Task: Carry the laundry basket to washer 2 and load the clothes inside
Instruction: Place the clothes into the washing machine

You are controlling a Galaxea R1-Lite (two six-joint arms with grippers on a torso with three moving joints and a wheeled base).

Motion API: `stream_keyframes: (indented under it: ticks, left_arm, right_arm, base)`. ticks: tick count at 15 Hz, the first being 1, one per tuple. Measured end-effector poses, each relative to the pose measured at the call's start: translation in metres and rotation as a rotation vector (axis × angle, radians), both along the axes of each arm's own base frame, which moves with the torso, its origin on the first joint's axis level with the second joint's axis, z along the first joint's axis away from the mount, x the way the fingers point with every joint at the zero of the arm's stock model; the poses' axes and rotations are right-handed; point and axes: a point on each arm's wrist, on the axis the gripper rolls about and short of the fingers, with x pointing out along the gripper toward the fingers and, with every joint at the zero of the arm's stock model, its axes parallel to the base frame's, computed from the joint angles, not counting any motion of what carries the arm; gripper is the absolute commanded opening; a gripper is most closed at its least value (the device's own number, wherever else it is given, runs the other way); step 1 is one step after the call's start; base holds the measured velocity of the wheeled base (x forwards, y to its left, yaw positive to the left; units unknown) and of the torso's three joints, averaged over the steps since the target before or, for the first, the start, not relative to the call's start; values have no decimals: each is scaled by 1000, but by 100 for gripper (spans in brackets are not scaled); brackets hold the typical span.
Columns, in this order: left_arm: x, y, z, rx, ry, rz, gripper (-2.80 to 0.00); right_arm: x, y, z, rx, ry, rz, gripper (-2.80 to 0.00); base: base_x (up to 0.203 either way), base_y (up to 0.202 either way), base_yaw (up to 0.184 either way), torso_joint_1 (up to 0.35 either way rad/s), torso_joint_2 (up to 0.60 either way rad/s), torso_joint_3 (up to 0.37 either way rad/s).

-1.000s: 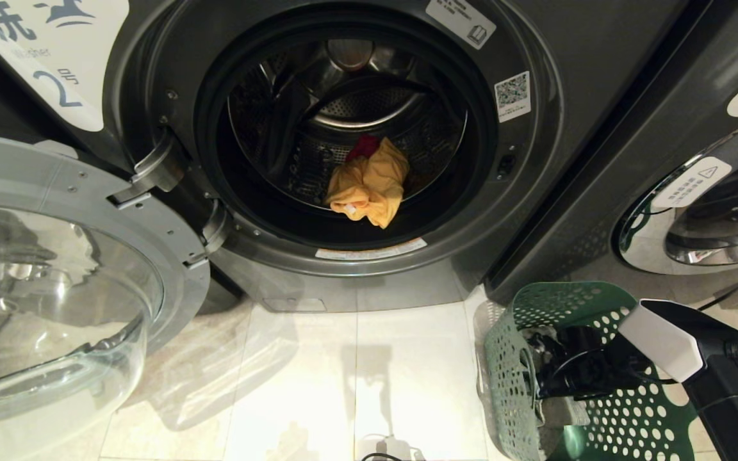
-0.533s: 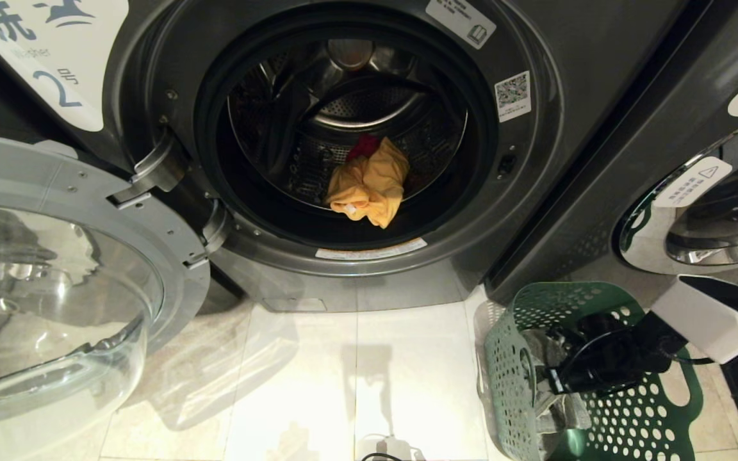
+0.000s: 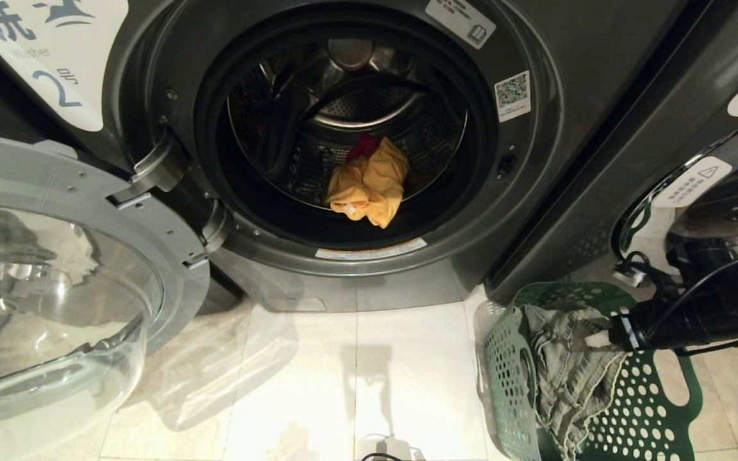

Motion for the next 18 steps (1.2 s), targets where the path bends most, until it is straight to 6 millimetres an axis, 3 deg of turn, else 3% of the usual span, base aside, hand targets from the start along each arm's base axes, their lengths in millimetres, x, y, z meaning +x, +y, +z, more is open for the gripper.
stream_keyframes:
  ticks: [2, 5, 10, 13, 18]
  left_arm:
    - [0, 0, 0, 0, 0, 0, -280]
    - [0, 0, 0, 0, 0, 0, -280]
    - [0, 0, 0, 0, 0, 0, -280]
    - [0, 0, 0, 0, 0, 0, -280]
    - [0, 0, 0, 0, 0, 0, -280]
  right_arm:
    - [-33, 28, 41, -1, -106, 86, -280]
    - [-82, 80, 85, 6, -255, 280, -280]
    - [-142, 145, 123, 24, -462, 580, -280]
    - [-138, 173, 133, -19, -629, 579, -280]
    - [-79, 217, 123, -57, -919, 378, -280]
  base:
    - [0, 0, 0, 0, 0, 0]
    - [0, 0, 0, 0, 0, 0]
    - [0, 0, 0, 0, 0, 0]
    - [0, 0, 0, 0, 0, 0]
    - [0, 0, 0, 0, 0, 0]
